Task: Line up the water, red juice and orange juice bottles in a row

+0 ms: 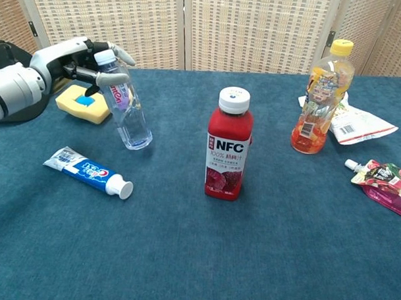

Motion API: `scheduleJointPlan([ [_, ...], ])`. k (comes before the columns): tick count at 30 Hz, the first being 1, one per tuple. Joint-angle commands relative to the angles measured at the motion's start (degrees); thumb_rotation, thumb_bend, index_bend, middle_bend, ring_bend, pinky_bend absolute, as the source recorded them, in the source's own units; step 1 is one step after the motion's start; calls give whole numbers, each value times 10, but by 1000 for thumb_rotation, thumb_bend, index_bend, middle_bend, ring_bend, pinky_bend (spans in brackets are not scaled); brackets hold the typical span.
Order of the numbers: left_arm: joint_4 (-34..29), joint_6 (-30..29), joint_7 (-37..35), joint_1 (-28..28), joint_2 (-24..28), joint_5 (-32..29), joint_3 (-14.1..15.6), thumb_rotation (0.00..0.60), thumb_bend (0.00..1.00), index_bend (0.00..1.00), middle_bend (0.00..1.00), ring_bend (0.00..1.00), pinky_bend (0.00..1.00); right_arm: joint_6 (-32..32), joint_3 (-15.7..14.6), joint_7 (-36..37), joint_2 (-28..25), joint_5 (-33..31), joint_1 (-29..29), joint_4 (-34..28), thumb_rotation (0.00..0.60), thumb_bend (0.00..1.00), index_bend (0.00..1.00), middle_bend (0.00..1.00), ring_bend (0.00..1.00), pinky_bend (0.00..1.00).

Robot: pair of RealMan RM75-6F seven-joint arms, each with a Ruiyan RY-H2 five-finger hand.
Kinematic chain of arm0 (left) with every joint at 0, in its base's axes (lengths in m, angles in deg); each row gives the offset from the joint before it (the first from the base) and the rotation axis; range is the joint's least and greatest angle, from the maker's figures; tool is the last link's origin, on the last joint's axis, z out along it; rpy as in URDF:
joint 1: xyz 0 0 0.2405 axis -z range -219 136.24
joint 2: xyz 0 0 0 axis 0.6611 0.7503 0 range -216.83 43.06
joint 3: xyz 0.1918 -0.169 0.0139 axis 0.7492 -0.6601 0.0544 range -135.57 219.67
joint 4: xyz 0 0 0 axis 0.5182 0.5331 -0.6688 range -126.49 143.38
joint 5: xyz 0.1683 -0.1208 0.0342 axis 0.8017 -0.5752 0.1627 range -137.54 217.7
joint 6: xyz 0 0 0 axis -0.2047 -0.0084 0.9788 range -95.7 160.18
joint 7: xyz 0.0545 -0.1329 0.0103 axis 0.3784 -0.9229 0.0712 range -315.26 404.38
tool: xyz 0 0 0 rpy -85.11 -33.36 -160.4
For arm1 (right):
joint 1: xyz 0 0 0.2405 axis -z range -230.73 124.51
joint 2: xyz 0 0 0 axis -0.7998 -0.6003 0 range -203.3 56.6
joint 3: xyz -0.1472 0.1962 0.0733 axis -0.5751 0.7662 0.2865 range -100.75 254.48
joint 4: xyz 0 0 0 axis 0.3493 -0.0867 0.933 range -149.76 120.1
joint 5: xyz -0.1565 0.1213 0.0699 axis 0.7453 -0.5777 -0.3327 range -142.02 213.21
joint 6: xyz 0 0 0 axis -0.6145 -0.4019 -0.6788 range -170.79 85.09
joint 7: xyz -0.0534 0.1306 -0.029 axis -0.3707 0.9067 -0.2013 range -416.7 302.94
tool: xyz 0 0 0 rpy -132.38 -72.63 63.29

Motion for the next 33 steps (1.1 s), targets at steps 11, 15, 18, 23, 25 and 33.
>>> scheduleJointPlan([
  [11, -107, -72, 50, -27, 36, 57, 37, 600, 204, 637, 505, 497, 791, -4, -2, 1, 1, 3, 2, 0, 600, 207, 218, 329, 223, 257],
  [15, -117, -81, 67, -26, 31, 70, 45, 600, 204, 635, 505, 495, 791, -8, -3, 3, 1, 4, 4, 2, 600, 207, 218, 329, 223, 257],
  [18, -117, -91, 84, -26, 24, 80, 50, 600, 204, 635, 506, 495, 791, -10, -4, 4, 0, 5, 5, 3, 600, 207, 218, 329, 224, 257],
  [23, -123, -95, 90, -22, 13, 85, 52, 600, 204, 635, 505, 494, 791, -13, -4, 7, 0, 5, 8, 4, 600, 207, 218, 329, 223, 258],
  [25, -124, -95, 92, -19, 8, 85, 52, 600, 205, 635, 505, 494, 791, -14, -5, 9, 0, 5, 9, 5, 600, 207, 218, 329, 223, 257],
  [33, -92, -106, 116, -12, -15, 101, 59, 600, 205, 633, 506, 491, 791, -17, -5, 15, -1, 1, 13, 11, 600, 207, 218, 329, 223, 257],
])
